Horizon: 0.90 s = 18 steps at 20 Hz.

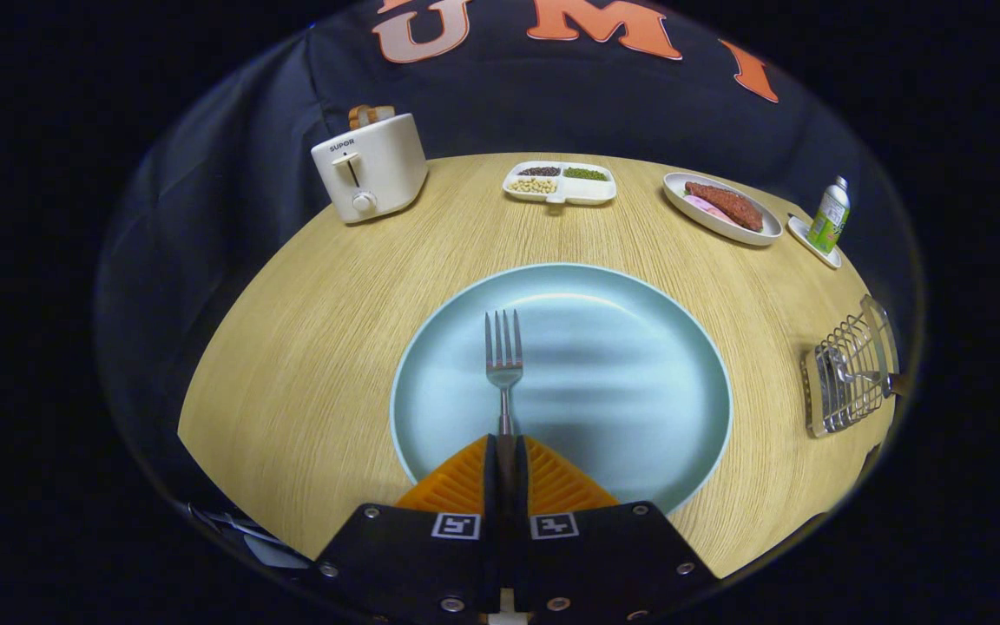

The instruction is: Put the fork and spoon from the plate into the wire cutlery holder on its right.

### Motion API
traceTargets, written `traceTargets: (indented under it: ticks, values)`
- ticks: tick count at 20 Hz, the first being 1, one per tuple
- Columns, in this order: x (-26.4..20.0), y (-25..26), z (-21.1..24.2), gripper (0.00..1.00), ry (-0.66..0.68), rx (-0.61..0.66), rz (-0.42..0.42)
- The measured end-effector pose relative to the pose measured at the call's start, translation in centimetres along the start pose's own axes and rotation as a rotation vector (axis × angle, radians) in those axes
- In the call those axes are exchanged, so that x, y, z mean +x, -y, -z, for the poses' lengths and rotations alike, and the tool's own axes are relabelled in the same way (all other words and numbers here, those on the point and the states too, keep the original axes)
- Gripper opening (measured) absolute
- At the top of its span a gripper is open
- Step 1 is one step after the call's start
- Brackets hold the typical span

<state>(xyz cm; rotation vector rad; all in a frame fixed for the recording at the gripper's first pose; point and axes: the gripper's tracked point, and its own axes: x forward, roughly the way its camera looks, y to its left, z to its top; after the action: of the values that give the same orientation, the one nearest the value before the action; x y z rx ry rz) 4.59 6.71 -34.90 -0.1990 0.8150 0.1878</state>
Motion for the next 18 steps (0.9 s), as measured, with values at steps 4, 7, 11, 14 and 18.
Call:
traceTargets:
  ticks: [4,7,11,14,18]
  values:
    - [-1.4,0.5,-0.8,0.05,-0.015,0.02,-0.01]
    - [-3.5,1.8,-1.9,0.05,-0.031,0.055,-0.019]
    - [-6.9,4.6,-3.6,0.05,-0.043,0.121,-0.01]
    - [-9.3,7.4,-5.3,0.05,-0.05,0.151,0.011]
    - [-12.3,11.0,-7.8,0.05,-0.038,0.17,0.041]
